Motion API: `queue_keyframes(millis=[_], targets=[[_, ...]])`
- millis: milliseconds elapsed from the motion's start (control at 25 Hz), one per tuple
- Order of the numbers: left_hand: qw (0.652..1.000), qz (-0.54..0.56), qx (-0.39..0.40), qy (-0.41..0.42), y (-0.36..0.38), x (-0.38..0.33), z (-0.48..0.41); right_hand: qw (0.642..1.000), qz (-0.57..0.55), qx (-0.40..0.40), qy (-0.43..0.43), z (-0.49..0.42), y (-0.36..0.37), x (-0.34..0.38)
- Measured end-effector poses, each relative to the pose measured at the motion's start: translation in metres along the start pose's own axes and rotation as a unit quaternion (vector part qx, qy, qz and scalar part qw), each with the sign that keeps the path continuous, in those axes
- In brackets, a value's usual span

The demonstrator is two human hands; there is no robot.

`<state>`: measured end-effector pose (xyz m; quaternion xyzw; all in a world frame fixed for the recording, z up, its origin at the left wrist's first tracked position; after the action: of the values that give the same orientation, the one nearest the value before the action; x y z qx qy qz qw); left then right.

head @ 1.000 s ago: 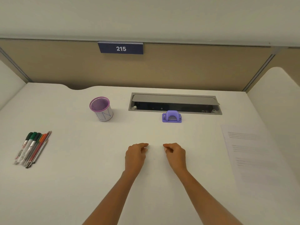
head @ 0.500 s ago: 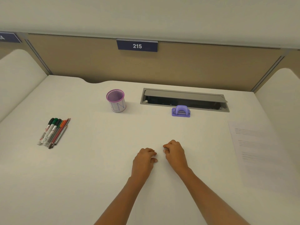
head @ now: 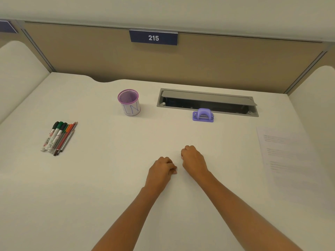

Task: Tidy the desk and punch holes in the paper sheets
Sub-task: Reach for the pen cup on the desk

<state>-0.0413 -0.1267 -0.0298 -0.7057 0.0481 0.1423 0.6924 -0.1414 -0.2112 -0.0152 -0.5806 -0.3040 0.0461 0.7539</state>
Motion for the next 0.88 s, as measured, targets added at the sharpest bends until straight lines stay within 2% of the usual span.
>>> queue_keyframes(millis=[360,520,600,760,880], targets=[[0.990,-0.099,-0.070,0.065,0.004,0.002,0.000,0.998,0.033,-0.004,-0.045,0.005,0.002,0.004],[0.975,-0.178,-0.070,0.109,0.009,-0.008,-0.001,0.997,0.045,-0.034,-0.059,0.008,0.001,0.007],[0.971,-0.203,-0.050,0.117,0.010,-0.013,-0.004,0.997,0.040,-0.021,-0.058,0.008,0.005,0.008],[0.978,-0.201,-0.001,0.061,0.001,-0.016,-0.012,0.999,-0.038,-0.010,-0.011,0.004,0.008,-0.003],[0.995,-0.093,-0.021,-0.030,-0.008,0.003,-0.011,0.979,-0.183,-0.018,0.089,-0.001,0.004,-0.019]])
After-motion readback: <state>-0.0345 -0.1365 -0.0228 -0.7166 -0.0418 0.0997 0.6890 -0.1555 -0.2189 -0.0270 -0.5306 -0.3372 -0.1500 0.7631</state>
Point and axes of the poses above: each hand's wrist, its own z-axis away from the middle knuckle, its own y-axis out of the palm, x = y × z, the point moved 5 cm from there along -z, towards the middle knuckle, and after that the axes turned 12 degrees about -z, right-handed, at the moved point
